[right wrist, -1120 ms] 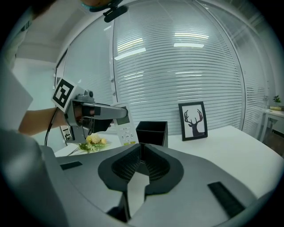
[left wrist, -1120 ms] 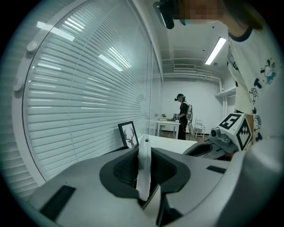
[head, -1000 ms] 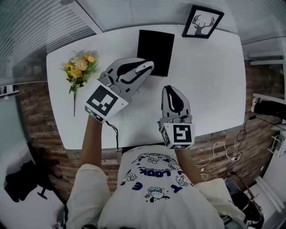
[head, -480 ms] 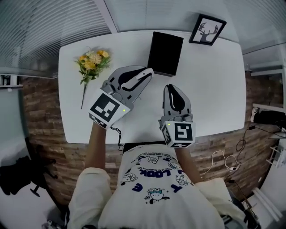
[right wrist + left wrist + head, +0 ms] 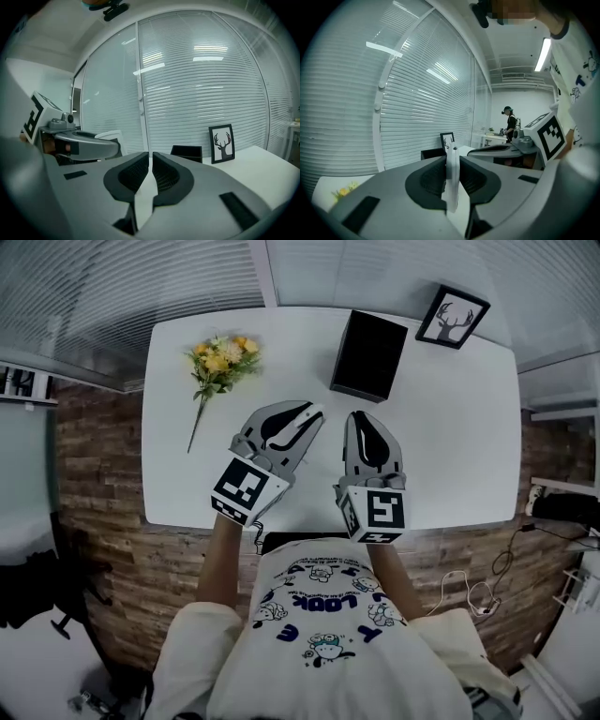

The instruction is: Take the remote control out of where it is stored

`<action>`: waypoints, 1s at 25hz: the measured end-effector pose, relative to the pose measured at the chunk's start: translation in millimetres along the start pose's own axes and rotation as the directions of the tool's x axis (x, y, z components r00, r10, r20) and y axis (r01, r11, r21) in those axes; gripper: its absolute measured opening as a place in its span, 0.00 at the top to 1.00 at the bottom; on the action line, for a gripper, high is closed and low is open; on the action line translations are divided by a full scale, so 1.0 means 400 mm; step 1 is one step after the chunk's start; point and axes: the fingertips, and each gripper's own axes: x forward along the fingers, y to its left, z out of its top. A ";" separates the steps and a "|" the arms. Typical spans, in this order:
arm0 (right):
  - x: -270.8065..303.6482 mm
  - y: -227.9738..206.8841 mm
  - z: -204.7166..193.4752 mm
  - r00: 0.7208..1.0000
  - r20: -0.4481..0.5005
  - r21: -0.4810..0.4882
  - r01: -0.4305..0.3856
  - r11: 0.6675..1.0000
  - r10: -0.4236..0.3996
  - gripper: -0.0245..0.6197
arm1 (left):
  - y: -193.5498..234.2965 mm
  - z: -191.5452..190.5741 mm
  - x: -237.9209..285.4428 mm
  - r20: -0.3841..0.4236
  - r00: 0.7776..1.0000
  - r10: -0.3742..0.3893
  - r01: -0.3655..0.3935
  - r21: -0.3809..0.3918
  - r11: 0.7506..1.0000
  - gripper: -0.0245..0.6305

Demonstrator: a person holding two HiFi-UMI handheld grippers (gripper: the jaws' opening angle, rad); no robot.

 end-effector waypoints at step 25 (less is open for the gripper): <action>-0.001 0.064 0.016 1.000 0.004 -0.029 -0.005 1.000 0.005 0.89 | 0.003 -0.029 -0.050 0.024 0.991 0.135 -0.133 -0.072 0.988 0.85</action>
